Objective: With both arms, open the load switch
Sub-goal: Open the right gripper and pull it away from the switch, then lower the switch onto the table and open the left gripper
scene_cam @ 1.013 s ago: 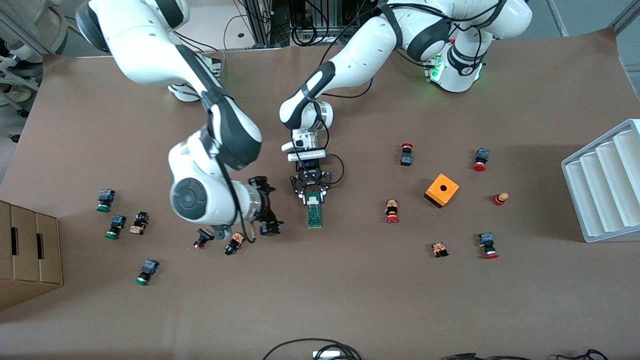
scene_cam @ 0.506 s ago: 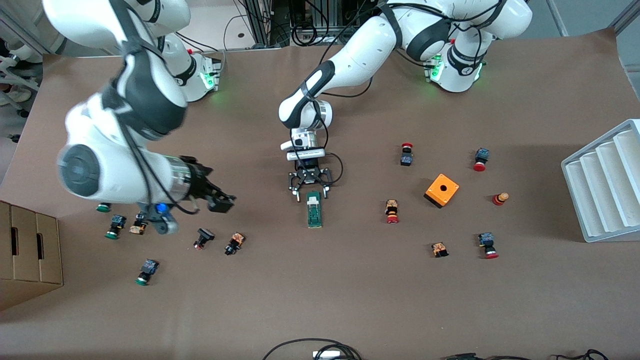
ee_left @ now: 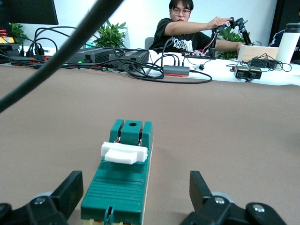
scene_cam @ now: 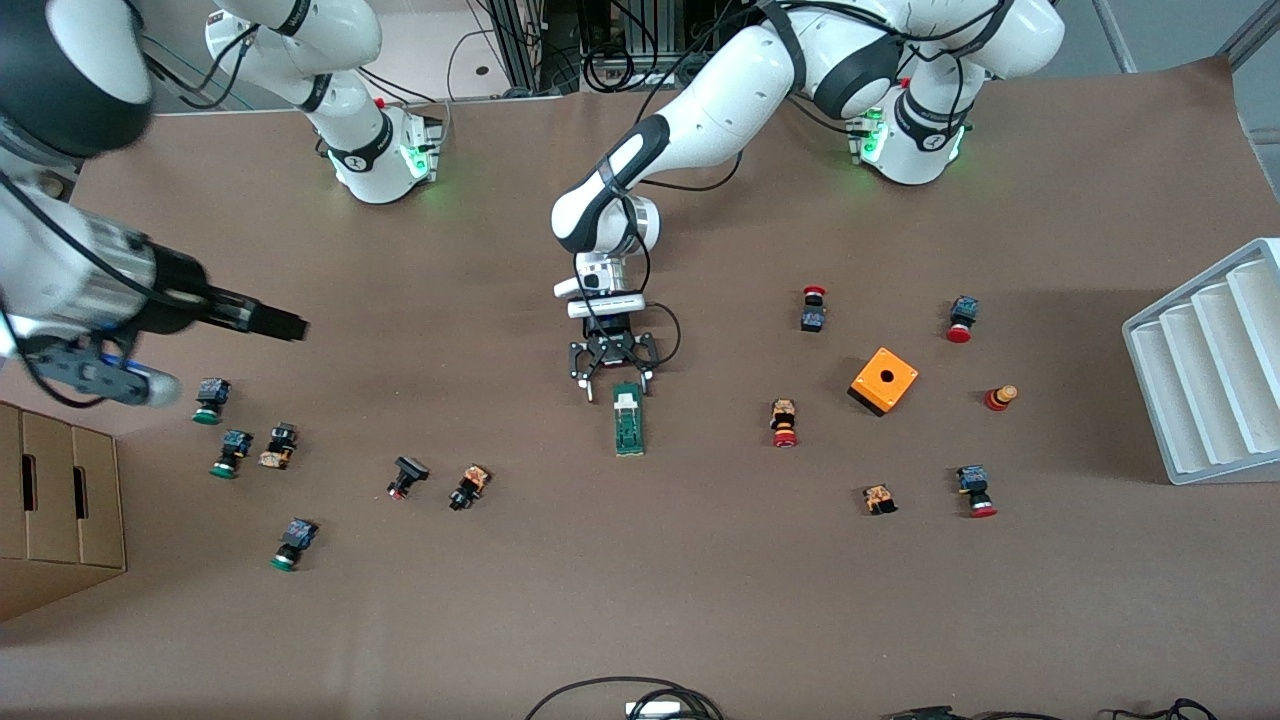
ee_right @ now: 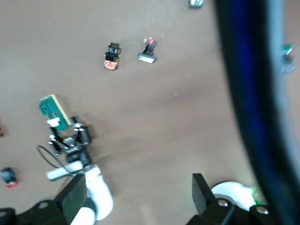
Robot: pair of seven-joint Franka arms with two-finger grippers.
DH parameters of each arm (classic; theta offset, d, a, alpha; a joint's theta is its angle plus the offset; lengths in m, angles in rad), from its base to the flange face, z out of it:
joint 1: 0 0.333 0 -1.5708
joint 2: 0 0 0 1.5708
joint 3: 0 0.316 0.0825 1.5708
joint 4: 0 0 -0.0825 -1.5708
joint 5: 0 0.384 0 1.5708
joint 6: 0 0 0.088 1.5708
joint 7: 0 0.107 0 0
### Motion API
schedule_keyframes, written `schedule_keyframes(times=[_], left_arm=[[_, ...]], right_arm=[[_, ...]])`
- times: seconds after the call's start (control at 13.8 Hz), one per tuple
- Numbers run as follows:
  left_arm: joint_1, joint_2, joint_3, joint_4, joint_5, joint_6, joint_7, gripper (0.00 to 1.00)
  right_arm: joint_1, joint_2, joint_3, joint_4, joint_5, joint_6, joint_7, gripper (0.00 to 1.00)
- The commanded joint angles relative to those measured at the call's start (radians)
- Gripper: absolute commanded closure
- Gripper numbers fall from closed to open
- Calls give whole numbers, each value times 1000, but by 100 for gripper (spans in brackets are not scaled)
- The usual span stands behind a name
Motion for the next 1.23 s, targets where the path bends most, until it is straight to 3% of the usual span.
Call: schedule_keyframes(times=[0.0, 0.29, 0.51, 0.8, 1.16], left_arm=[[3, -42, -7, -10, -42, 0, 12, 0], [4, -80, -19, -19, -74, 2, 15, 0], [7, -135, -19, -55, -85, 22, 15, 0], [15, -177, -19, -59, -125, 43, 89, 0], [23, -263, -19, -94, -206, 45, 186, 0]], right_arm=[[-103, -128, 32, -103, -74, 11, -249, 0], [-252, -163, 13, -163, -106, 118, -587, 0], [-159, -246, -129, -299, -145, 230, -670, 0], [-166, -341, -131, -443, -146, 295, -672, 0], [-165, -312, -132, -418, -148, 300, -658, 0]])
